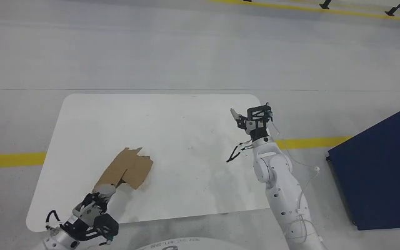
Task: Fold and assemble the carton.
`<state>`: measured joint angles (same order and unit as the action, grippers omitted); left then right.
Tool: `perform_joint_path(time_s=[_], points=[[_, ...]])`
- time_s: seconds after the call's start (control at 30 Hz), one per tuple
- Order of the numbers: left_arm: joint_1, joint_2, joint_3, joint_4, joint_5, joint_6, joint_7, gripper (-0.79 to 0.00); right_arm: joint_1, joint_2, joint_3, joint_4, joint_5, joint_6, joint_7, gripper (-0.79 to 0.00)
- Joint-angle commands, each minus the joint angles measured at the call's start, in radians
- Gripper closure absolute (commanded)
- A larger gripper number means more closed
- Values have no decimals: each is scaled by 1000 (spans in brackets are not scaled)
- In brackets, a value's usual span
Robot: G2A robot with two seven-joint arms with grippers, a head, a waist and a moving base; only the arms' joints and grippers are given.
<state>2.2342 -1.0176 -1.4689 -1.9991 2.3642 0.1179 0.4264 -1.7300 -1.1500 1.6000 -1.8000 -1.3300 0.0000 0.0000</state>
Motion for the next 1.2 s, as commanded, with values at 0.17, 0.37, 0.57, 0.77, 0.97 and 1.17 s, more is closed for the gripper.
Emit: perform_joint_path(time_s=[0.17,0.37,0.57,0.77,0.97,1.17], points=[[-64,4,-26,-58,-211,-177,78,0,0,0,0,0,0,0,0,-785],[-64,4,-26,-58,-211,-177,78,0,0,0,0,0,0,0,0,-785],[-193,3,-8,2,-512,-437,144,0,12,-1,-62,-74,58,-167,-14,-785],[-420,-5,54,104,-726,-644,66,0,95,-10,-240,-195,-88,-208,126,-785],[-452,-8,70,119,-752,-653,52,0,101,-11,-262,-216,-93,-234,136,-785],[-453,-9,71,120,-759,-654,52,0,99,-10,-271,-216,-82,-260,135,-785]])
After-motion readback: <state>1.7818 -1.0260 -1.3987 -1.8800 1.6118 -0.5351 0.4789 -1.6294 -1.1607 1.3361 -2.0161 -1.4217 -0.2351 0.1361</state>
